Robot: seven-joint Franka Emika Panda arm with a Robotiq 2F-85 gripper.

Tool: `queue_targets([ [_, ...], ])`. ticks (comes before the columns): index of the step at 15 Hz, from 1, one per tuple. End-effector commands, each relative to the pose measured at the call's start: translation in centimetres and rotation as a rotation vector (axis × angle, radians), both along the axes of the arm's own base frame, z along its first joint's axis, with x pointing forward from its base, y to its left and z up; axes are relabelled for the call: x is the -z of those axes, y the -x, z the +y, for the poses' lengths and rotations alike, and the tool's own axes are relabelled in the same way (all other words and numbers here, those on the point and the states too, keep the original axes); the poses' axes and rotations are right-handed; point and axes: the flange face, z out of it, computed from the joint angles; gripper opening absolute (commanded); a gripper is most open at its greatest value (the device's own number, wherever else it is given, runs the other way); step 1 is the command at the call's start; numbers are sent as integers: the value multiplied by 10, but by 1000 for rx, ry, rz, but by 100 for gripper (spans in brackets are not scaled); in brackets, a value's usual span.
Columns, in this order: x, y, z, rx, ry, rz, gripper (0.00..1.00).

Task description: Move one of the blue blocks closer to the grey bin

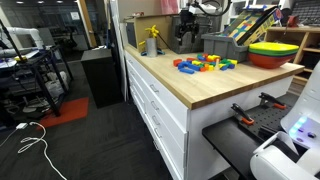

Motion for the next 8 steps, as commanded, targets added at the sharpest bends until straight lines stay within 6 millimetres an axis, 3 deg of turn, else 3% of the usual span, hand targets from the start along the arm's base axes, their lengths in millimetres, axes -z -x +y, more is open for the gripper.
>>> queue_targets([
  [1, 19, -12, -3, 18, -3, 31, 100],
  [8, 53, -29, -2, -1, 20, 70, 100],
])
